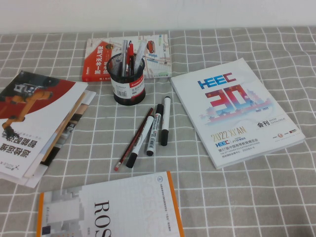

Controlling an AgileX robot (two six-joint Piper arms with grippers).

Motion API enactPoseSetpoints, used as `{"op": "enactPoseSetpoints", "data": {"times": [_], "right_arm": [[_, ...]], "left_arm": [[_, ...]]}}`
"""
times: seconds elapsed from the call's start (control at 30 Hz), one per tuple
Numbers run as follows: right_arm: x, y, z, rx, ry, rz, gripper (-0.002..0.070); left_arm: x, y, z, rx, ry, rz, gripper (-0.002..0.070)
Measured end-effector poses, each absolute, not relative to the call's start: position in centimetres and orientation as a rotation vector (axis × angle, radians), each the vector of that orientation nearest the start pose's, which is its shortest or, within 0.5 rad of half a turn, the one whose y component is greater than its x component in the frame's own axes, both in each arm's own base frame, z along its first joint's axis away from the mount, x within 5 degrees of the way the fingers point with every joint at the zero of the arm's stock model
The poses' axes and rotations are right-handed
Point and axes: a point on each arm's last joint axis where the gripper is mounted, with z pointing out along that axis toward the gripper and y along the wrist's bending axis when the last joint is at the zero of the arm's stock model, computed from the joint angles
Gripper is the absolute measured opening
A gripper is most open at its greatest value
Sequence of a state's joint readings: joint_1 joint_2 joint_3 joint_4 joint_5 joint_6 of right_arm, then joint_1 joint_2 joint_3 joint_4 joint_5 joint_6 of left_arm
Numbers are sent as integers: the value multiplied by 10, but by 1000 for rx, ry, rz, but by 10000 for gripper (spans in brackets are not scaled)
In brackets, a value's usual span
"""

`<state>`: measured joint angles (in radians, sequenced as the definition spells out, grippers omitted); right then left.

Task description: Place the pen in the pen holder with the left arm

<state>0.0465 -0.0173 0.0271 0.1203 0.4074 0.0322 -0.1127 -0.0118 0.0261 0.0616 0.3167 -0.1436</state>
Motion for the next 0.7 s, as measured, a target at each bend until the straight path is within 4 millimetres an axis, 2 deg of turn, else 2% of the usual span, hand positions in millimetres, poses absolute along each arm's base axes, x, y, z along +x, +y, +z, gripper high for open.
{"op": "enactPoseSetpoints", "data": {"times": [0.1, 0.33, 0.7], "right_arm": [[51, 7, 169, 59, 1901, 174, -15], [51, 7, 169, 59, 1901, 174, -15], [51, 7, 169, 59, 1901, 174, -15]], "left_arm": [[55, -5, 181, -38, 1770, -170, 0], [56, -6, 194, -262, 1616, -410, 0], [56, -6, 199, -298, 1553, -469, 0]]}}
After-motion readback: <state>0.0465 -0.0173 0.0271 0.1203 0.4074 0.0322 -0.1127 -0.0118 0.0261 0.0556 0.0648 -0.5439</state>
